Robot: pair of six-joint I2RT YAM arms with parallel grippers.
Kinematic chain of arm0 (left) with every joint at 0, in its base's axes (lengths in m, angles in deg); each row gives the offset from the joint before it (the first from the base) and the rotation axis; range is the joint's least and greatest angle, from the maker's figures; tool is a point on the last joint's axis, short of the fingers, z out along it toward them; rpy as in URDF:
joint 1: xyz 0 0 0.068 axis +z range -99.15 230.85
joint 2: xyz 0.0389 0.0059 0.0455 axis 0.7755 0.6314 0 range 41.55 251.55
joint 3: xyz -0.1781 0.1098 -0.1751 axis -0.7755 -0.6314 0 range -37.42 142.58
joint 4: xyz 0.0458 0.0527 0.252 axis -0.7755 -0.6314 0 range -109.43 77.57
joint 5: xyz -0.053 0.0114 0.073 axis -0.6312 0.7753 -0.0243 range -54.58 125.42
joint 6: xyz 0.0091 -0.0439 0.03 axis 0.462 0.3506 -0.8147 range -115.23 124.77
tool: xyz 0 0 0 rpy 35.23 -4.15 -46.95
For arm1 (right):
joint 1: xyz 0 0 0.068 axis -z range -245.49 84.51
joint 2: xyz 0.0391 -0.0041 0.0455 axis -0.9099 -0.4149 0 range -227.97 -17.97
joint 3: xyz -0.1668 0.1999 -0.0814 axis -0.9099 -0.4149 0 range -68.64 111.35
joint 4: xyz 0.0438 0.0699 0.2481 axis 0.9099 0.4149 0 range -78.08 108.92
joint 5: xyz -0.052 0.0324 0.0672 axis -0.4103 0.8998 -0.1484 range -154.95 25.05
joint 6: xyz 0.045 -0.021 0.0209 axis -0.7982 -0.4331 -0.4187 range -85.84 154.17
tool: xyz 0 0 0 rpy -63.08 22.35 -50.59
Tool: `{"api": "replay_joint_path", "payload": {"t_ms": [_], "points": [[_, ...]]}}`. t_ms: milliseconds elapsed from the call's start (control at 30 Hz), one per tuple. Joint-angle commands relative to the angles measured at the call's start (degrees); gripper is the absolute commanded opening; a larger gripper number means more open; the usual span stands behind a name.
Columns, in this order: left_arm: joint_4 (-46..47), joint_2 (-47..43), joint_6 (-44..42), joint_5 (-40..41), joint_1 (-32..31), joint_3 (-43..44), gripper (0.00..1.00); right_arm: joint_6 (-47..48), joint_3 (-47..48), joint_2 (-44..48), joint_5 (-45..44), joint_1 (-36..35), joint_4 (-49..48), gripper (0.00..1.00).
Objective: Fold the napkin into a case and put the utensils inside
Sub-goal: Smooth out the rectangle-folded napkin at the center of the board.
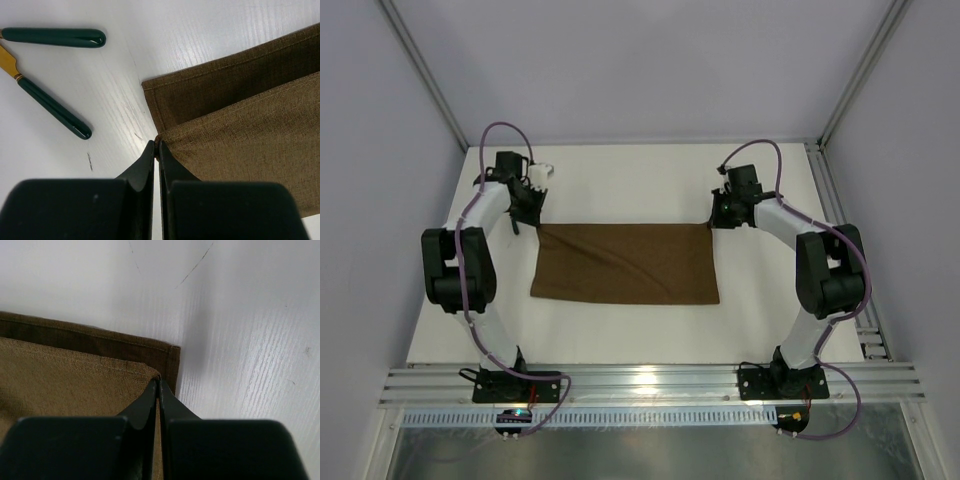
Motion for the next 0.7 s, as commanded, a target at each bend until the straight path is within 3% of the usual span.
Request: {"api": "replay_joint_path", "payload": {"t_ms": [0, 200, 667], "points": [[0.24, -0.71, 0.38, 1.81, 0.26, 1.91, 0.00, -0.86, 1.62, -0.61, -0.14, 1.24, -2.62, 0.03], [4.01, 2.81, 1.44, 3.03, -0.27, 2.52, 0.00, -4.03, -1.90, 0.80, 0.91, 2.47, -9.03, 0.03], [7.71, 8.96, 1.35, 6.81, -2.56, 4.28, 0.03, -4.65, 1.97, -7.21, 2.59, 2.56, -9.65, 0.03]]}}
